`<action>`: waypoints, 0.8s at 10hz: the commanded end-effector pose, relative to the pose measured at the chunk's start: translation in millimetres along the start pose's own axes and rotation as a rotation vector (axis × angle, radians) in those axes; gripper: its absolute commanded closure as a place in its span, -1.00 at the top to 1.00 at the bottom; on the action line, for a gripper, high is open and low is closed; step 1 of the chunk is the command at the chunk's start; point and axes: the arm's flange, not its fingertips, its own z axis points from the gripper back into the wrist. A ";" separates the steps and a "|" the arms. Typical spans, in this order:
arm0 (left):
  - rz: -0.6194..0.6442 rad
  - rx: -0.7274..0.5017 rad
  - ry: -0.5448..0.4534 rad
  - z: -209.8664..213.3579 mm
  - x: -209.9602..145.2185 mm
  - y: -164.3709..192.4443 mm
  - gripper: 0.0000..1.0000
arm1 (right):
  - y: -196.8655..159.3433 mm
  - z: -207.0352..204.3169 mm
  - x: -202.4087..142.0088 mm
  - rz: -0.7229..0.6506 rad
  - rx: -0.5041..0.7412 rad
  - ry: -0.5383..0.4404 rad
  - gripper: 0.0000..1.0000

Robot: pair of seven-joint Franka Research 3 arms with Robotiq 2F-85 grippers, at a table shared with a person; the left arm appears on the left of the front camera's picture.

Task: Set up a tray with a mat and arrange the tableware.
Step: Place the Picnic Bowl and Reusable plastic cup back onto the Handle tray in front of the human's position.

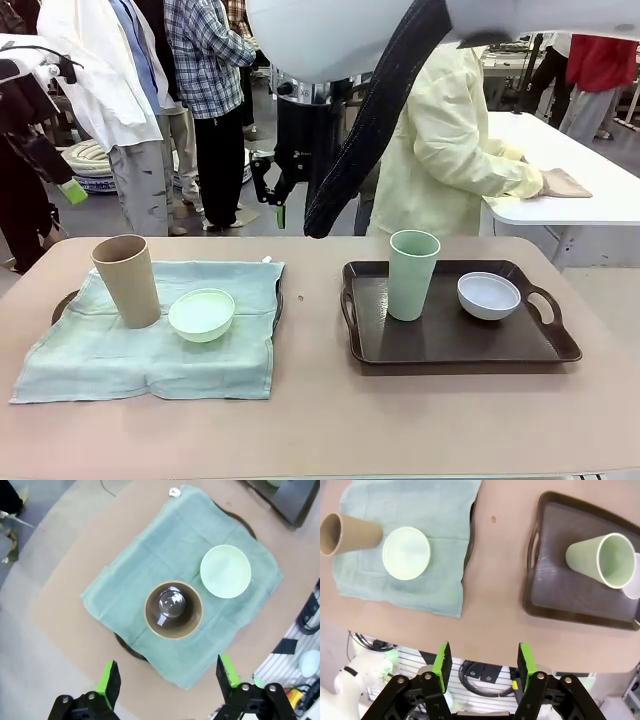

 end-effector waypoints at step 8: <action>-0.002 0.013 0.002 -1.6 -3.9 -4.7 1.00 | 0.0 0.0 0.0 0.000 0.000 0.000 0.39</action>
